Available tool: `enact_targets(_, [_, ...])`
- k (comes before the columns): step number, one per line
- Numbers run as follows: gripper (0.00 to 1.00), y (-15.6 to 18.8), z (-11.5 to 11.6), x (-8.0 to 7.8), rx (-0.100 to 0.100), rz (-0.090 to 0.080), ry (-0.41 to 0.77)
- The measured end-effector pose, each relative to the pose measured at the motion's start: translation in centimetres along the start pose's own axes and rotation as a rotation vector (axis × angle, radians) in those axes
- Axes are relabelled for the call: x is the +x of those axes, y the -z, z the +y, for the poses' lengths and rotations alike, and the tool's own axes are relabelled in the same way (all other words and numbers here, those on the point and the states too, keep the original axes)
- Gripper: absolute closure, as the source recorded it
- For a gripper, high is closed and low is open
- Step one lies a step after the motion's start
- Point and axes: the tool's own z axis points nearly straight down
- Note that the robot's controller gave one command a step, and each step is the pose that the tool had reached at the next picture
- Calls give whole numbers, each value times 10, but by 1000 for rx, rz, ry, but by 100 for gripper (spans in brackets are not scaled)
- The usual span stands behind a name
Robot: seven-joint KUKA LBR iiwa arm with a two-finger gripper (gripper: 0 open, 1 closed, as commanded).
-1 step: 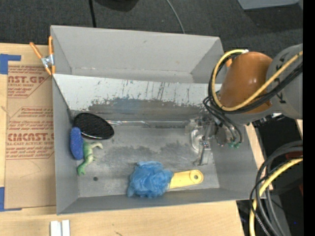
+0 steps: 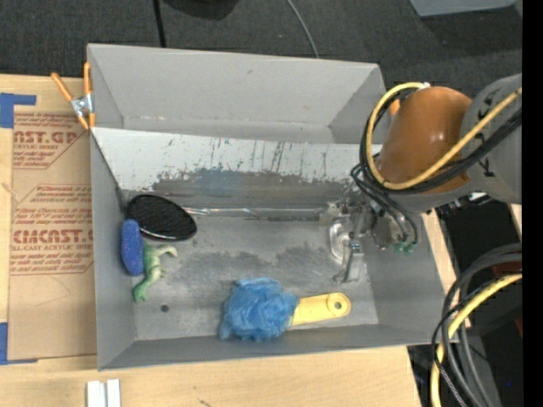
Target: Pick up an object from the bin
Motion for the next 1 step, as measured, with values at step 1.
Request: enact_targets(1, [0,-33,5,7,1,-4,66])
